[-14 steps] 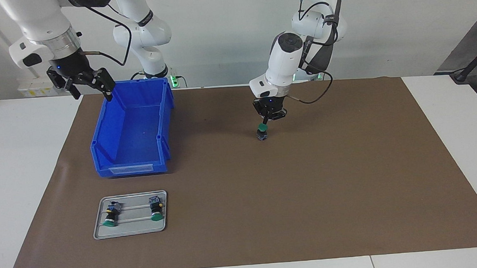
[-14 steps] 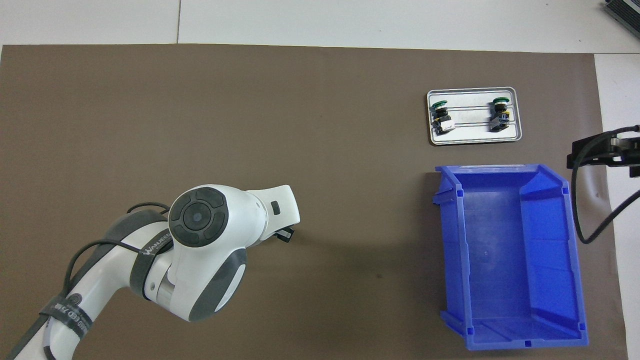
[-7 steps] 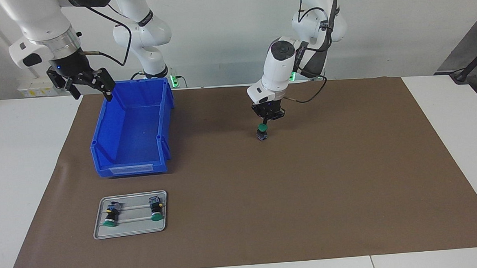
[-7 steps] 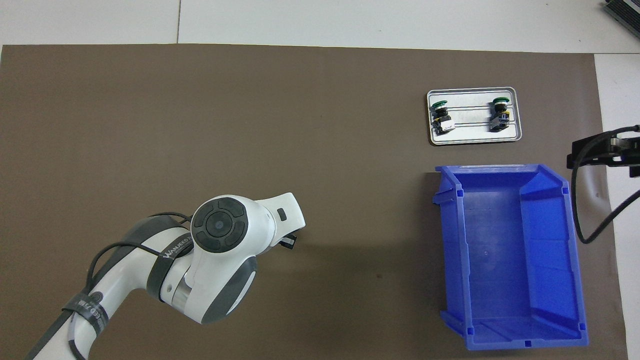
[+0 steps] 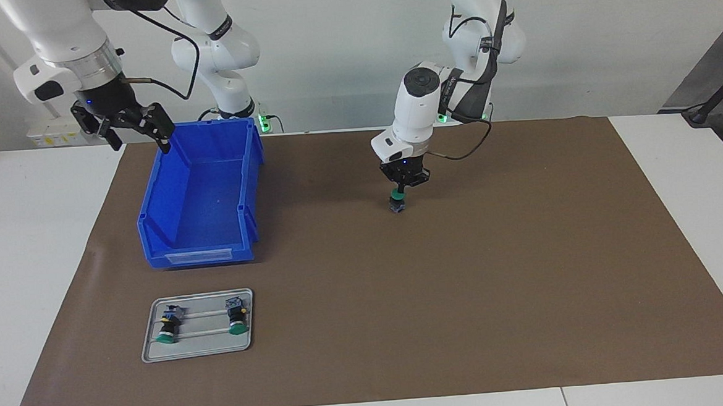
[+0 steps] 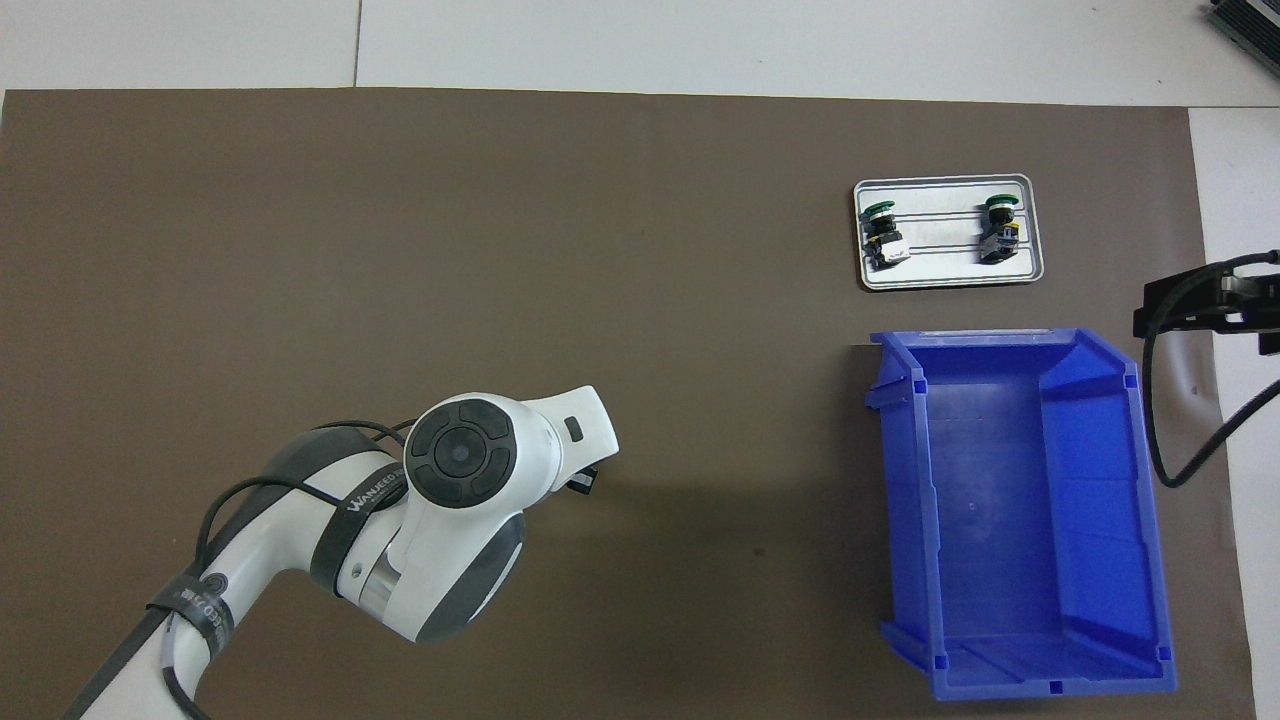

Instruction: Place and press button with both arms

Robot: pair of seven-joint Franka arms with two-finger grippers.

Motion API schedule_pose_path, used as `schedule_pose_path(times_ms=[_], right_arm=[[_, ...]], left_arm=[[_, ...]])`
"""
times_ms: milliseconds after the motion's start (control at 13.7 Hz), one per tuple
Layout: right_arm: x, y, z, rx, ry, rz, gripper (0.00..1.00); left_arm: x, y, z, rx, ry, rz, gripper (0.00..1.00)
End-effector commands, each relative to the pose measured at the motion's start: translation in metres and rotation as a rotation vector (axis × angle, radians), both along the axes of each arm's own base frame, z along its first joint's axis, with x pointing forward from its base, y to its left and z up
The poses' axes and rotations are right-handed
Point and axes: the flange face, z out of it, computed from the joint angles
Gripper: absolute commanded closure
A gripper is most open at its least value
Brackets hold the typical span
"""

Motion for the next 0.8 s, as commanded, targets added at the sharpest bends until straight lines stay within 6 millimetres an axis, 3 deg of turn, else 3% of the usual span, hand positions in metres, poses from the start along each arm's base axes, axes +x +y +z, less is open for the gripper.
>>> schedule_pose_path(times_ms=[0,219,292,365,438,730], right_arm=[[-0.002,-0.001,0.0,-0.004,0.003,0.022,0.0],[-0.002,-0.001,0.0,-0.004,0.003,0.023,0.0],[-0.002,-0.001,0.0,-0.004,0.003,0.022,0.0],[-0.002,-0.001,0.0,-0.004,0.003,0.023,0.0],[-0.002,-0.002,0.0,-0.004,0.003,0.019,0.0],[-0.002,-0.001,0.0,-0.004,0.003,0.022,0.0]], left_arm=[[0.001,-0.007,-0.022,0.023,-0.005,0.002,1.0],[0.005,-0.007,-0.014,0.032,0.006,0.006,1.0],[0.008,-0.008,-0.002,0.023,-0.004,0.007,0.71],[0.013,-0.006,0.006,0.014,-0.017,0.01,0.06],[0.017,-0.001,0.016,0.007,-0.027,0.019,0.0],[0.032,0.038,0.044,0.006,-0.028,0.087,0.0]])
